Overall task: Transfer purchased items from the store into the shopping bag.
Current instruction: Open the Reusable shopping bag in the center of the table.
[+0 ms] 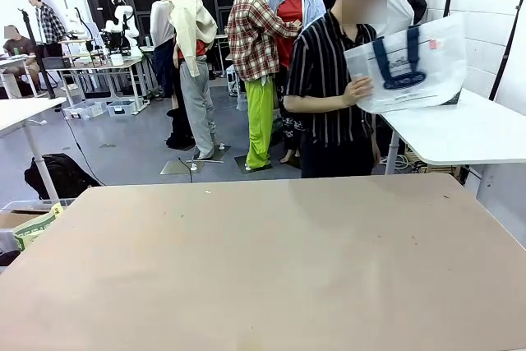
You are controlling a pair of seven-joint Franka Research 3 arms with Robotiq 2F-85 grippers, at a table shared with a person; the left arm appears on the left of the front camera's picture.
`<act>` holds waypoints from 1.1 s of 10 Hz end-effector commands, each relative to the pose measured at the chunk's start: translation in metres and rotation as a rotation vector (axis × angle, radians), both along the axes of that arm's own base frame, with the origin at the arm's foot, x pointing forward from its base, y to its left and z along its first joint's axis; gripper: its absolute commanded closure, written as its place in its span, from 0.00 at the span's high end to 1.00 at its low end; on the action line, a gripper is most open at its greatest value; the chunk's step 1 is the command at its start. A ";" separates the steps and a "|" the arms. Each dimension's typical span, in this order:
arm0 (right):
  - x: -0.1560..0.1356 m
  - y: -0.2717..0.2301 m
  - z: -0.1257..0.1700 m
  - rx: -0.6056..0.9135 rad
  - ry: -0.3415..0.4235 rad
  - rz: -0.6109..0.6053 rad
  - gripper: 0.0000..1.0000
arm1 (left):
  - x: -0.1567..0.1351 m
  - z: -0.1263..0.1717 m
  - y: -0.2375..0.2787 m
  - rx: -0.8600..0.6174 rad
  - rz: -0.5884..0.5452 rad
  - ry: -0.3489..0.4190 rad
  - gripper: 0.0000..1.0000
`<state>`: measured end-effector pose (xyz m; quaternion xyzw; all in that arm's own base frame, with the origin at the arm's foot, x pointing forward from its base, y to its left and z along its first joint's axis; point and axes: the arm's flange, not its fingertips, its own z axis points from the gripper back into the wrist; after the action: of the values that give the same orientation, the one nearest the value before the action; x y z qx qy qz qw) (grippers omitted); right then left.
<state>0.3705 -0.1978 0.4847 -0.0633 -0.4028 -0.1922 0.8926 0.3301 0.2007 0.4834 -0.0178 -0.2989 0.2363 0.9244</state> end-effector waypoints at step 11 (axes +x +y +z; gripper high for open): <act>0.000 0.001 -0.001 -0.015 0.014 0.004 1.00 | -0.001 0.001 0.001 0.008 -0.003 0.003 1.00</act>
<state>0.3705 -0.1978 0.4847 -0.0634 -0.4027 -0.1922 0.8927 0.3301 0.2007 0.4834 -0.0178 -0.2989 0.2363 0.9244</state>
